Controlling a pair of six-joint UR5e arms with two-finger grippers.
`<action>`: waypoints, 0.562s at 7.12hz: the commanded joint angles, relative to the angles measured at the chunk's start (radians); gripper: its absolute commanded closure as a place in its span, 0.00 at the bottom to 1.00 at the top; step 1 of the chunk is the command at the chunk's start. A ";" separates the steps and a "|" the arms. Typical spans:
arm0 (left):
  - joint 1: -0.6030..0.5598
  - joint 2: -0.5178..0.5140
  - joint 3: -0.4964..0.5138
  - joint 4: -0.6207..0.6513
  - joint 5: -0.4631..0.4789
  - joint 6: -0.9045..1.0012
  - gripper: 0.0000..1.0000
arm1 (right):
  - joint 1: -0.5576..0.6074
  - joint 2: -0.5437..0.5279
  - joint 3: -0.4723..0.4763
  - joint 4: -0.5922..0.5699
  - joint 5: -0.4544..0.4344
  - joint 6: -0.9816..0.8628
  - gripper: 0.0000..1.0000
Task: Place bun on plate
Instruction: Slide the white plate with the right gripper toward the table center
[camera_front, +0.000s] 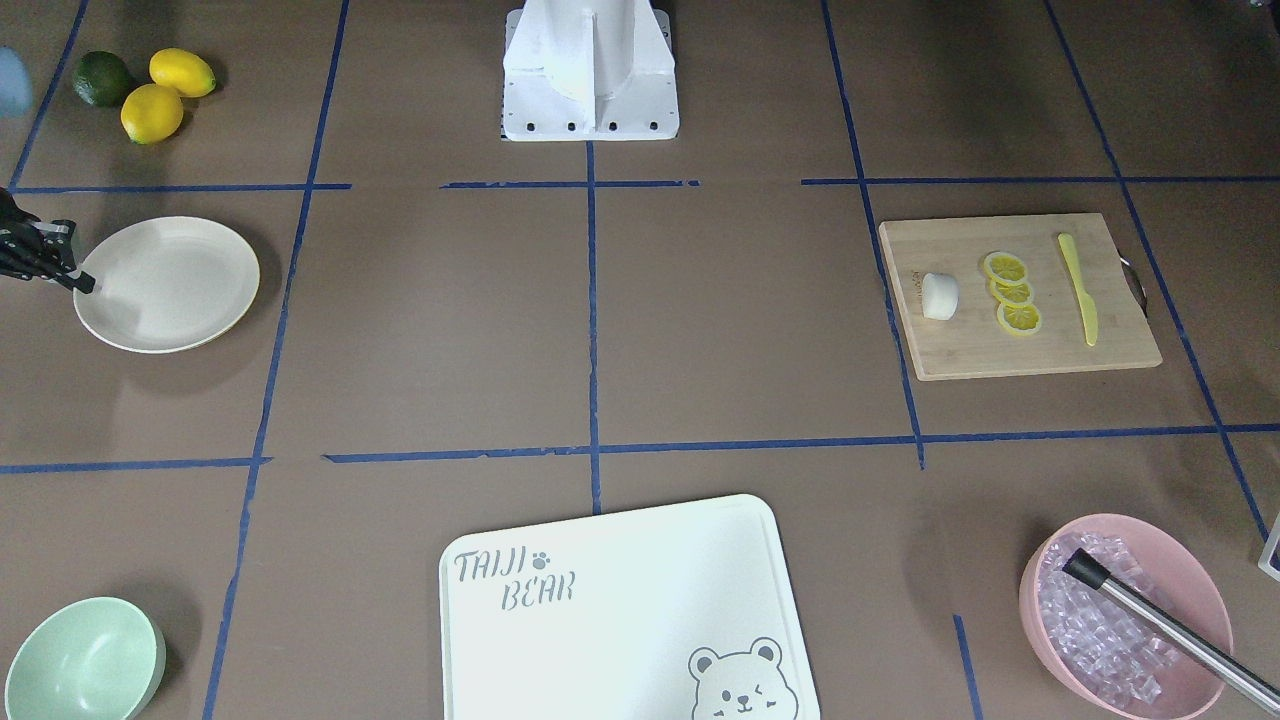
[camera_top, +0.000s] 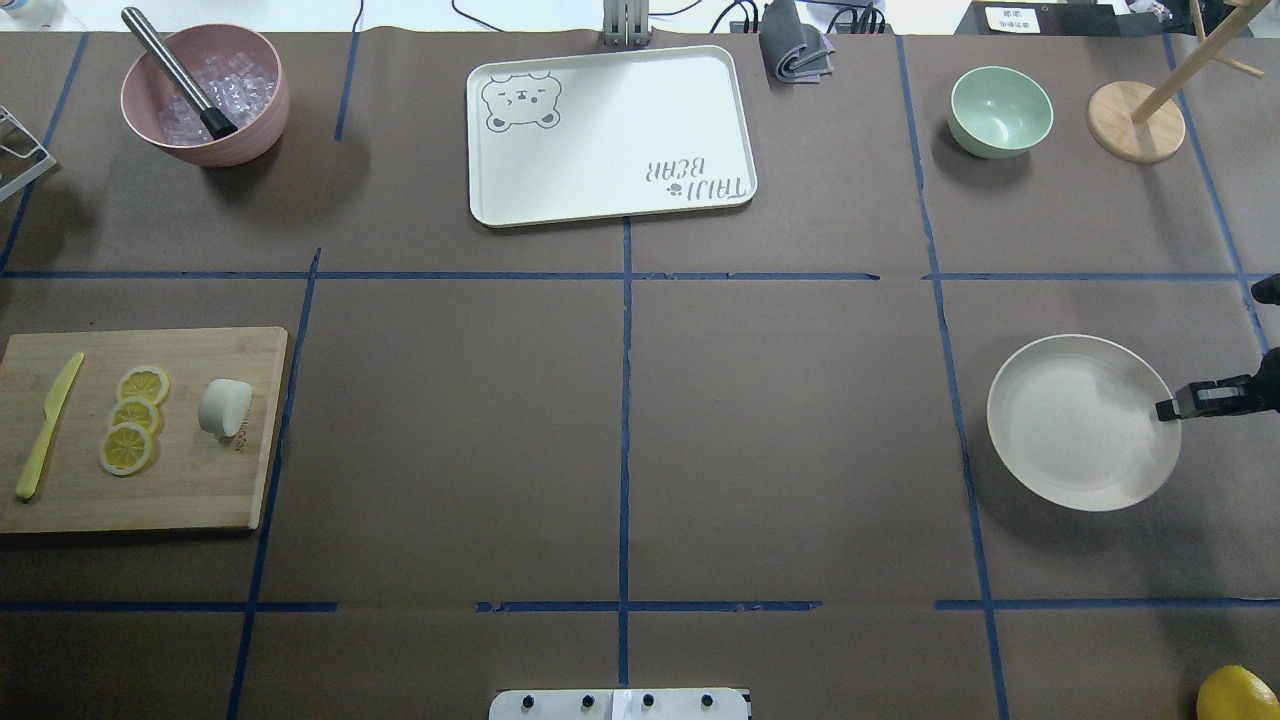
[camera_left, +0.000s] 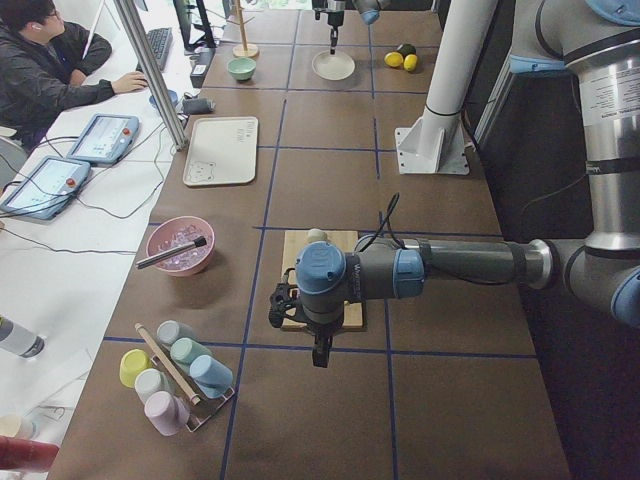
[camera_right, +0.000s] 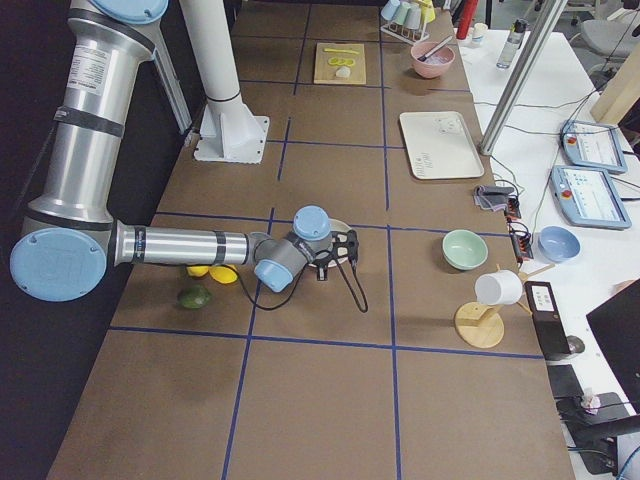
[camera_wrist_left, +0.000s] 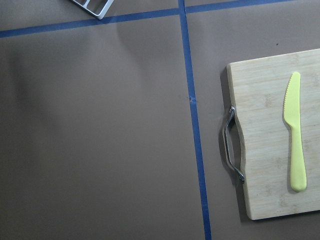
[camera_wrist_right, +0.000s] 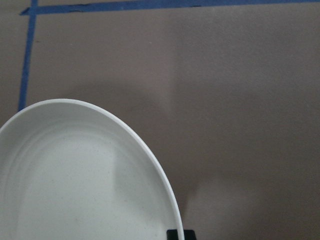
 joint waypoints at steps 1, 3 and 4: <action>0.000 0.000 0.000 0.000 0.000 0.000 0.00 | -0.037 0.175 0.044 -0.004 0.008 0.197 1.00; -0.002 0.002 0.000 0.002 0.000 0.000 0.00 | -0.132 0.365 0.047 -0.091 -0.002 0.355 1.00; 0.000 0.002 0.000 0.000 0.000 0.000 0.00 | -0.240 0.495 0.044 -0.224 -0.054 0.445 1.00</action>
